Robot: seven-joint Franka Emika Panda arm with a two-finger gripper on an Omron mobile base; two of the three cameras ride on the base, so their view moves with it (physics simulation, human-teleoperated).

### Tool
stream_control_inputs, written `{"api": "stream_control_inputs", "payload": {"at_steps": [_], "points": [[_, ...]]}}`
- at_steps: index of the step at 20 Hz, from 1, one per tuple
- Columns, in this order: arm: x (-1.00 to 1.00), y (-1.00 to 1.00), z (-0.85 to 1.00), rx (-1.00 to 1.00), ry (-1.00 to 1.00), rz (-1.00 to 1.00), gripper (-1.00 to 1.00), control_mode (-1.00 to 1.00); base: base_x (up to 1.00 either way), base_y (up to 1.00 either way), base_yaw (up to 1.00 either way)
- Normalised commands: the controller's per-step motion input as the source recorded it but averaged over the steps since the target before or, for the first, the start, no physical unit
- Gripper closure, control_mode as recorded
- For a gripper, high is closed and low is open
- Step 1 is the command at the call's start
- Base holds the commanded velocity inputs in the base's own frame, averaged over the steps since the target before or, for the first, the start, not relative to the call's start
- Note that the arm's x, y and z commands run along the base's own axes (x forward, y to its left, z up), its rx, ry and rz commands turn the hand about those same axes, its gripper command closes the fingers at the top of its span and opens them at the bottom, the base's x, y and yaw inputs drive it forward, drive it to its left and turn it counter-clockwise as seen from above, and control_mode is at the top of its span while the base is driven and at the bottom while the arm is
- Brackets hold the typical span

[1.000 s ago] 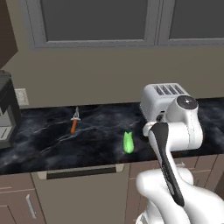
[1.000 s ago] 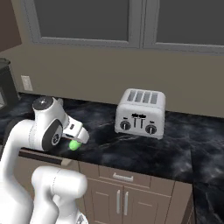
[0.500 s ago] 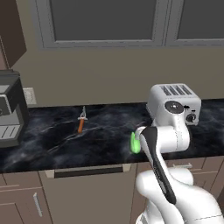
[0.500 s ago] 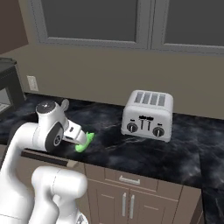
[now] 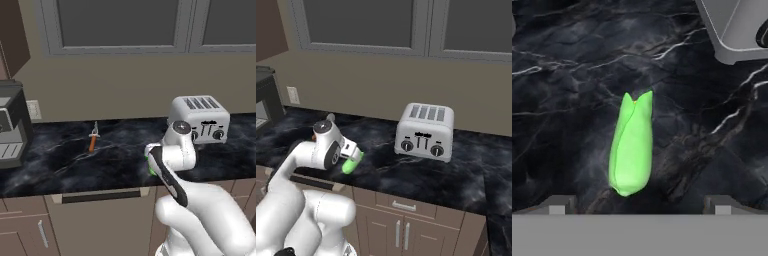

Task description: Place the mushroom and corn inside the fridge drawer. Close the drawer after placing the vegetables.

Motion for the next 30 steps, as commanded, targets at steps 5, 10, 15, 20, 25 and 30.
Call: {"api": "stream_control_inputs", "payload": {"at_steps": [5, 10, 15, 20, 25, 30], "points": [[0.37, 0.04, -0.22, 0.0, 0.08, -0.05, -1.0, -1.0, 0.0, 0.0, 0.0], [0.0, 0.0, -0.41, 0.01, 0.05, -0.01, -1.0, -1.0, 0.0, 0.0, 0.0], [0.06, 0.0, -0.36, 0.03, 0.11, -0.02, -1.0, -1.0, 0.0, 0.0, 0.0], [0.15, 0.0, -0.36, 0.02, 0.13, 0.0, -1.0, -1.0, 0.0, 0.0, 0.0], [0.2, 0.0, -0.28, 0.01, 0.11, 0.0, -1.0, -1.0, 0.0, 0.0, 0.0], [0.21, 0.0, -0.24, 0.0, 0.09, 0.0, -1.0, -1.0, 0.0, 0.0, 0.0]]}}
